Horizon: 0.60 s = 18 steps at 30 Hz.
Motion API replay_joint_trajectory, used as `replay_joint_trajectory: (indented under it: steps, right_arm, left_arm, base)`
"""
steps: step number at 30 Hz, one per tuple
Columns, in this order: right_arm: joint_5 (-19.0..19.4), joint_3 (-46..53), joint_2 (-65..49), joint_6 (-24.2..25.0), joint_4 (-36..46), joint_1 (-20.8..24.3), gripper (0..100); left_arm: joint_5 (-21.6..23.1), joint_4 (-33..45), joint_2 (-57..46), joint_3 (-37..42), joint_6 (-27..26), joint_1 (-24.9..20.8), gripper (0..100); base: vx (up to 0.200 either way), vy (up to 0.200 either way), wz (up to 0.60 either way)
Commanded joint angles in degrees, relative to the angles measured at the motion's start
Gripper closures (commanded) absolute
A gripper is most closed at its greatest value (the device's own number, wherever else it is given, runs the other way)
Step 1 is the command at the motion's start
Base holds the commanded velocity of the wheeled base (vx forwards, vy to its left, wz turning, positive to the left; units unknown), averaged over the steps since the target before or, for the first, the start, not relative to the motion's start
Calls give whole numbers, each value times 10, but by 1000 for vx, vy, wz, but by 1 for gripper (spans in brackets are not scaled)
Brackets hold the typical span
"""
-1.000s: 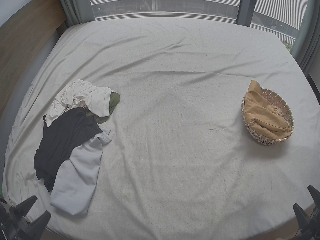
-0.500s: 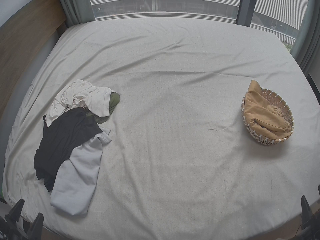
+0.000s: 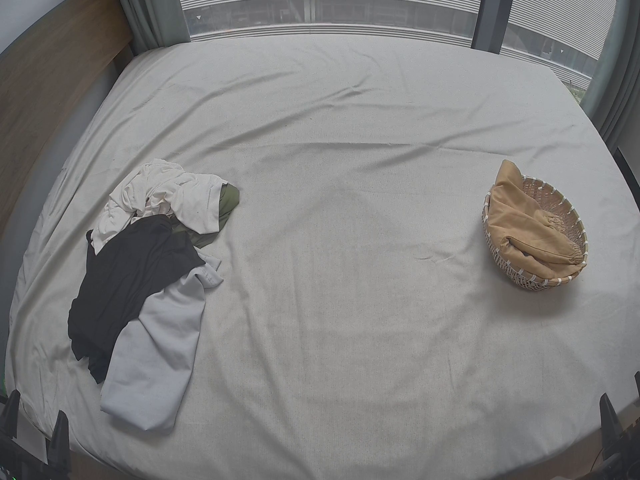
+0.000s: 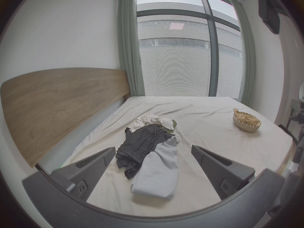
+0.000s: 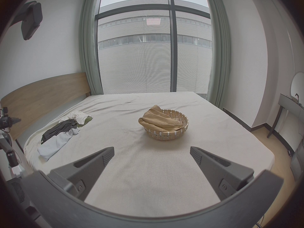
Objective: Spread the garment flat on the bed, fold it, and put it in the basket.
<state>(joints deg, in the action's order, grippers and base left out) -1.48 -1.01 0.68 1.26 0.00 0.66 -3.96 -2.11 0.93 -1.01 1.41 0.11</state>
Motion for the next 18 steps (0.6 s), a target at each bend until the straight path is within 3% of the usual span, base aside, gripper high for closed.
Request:
replay_joint_trajectory:
  steps: [1,8,18]
  right_arm:
    - [1,10,-7,-2,0,0,0]
    - [14,10,-7,-14,-1,0,0]
    - [22,10,-7,-14,-1,0,0]
  left_arm:
    - [19,4,-7,8,13,-2,0]
    - [46,21,-7,10,-18,-2,0]
    - [46,21,-8,10,-18,-1,0]
  base:
    - [0,0,0]
    - [0,0,0]
    - [0,0,0]
